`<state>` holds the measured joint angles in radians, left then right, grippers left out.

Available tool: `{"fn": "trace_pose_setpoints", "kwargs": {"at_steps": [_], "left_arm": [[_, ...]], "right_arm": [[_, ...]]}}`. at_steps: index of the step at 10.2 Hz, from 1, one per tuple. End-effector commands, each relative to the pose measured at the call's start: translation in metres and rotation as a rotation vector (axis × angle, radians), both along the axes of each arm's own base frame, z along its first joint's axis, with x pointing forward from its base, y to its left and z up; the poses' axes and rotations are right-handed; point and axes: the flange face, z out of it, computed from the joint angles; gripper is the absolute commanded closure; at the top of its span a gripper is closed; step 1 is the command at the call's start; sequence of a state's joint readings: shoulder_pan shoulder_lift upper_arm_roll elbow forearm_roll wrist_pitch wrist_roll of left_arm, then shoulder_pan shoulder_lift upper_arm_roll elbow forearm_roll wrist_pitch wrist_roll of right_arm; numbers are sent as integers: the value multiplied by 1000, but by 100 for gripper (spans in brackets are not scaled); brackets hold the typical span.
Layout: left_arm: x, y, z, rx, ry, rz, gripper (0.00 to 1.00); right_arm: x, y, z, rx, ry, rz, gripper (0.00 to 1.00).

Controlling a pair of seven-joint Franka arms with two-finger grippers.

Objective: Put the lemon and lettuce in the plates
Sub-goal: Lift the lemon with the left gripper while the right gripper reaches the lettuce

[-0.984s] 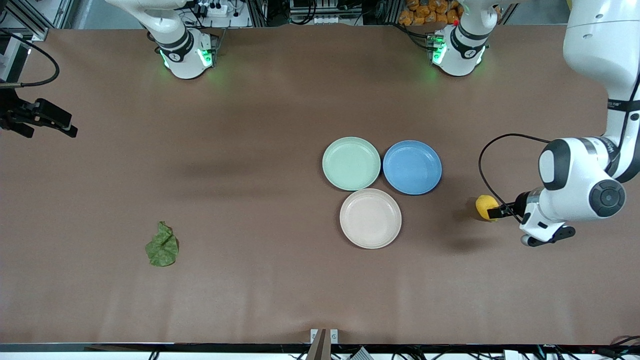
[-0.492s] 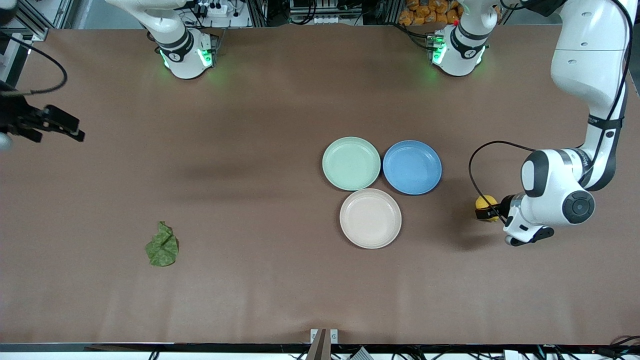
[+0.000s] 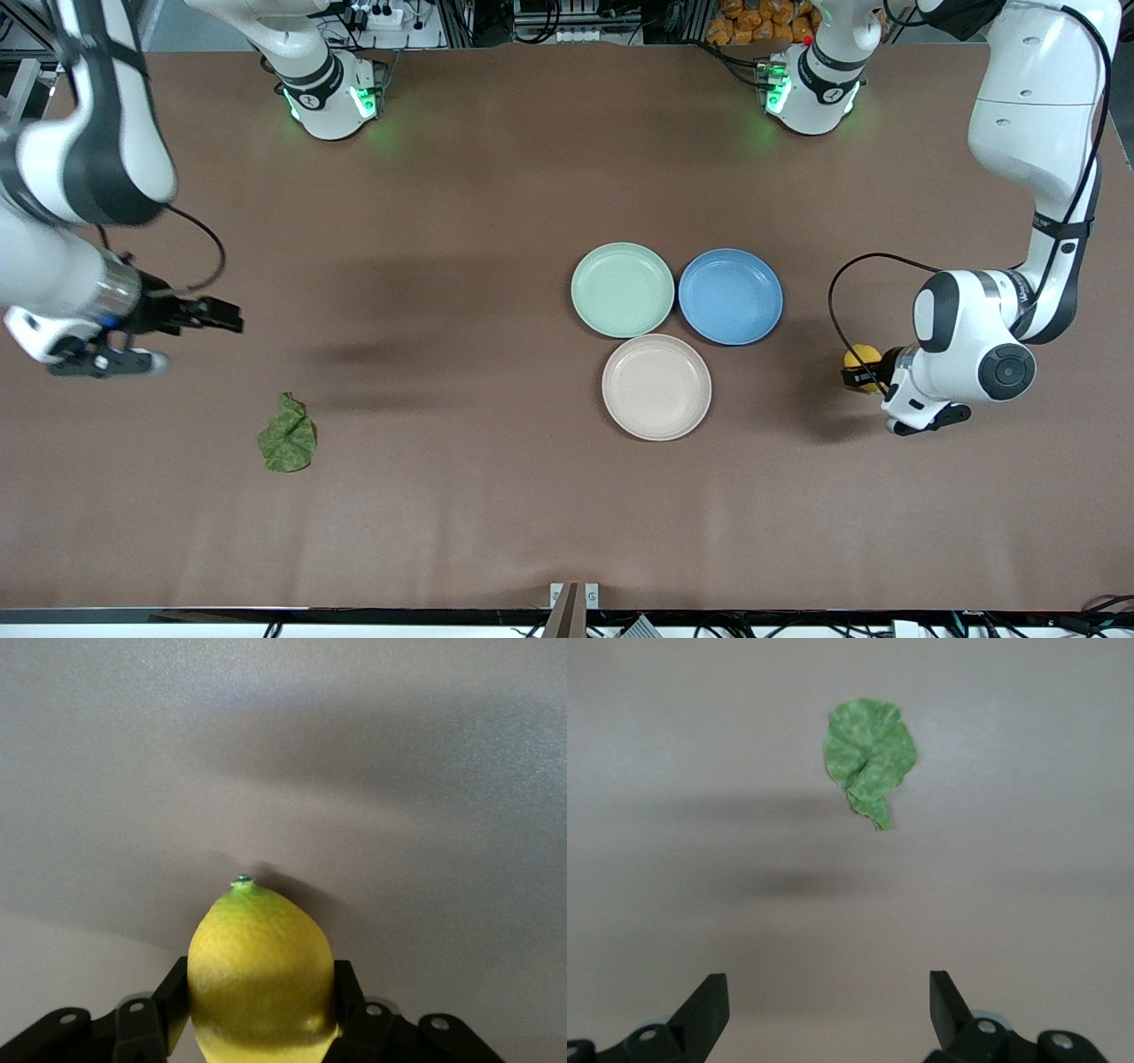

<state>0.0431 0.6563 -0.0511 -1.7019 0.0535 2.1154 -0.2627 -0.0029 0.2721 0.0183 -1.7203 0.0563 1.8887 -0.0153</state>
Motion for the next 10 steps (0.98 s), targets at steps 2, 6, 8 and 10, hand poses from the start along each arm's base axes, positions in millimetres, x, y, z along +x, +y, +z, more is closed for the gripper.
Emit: {"fn": "trace_pose_setpoints", "kwargs": {"at_steps": [2, 6, 8, 10], "left_arm": [[10, -8, 31, 21, -59, 3, 100], [30, -66, 85, -8, -162, 111, 100], [28, -117, 95, -19, -176, 195, 100], [16, -182, 90, -10, -169, 227, 100]], "right_arm": [[24, 5, -89, 45, 11, -31, 6], [48, -15, -164, 28, -90, -71, 9], [57, -20, -198, 15, -137, -68, 9], [60, -25, -224, 7, -177, -73, 9]]}}
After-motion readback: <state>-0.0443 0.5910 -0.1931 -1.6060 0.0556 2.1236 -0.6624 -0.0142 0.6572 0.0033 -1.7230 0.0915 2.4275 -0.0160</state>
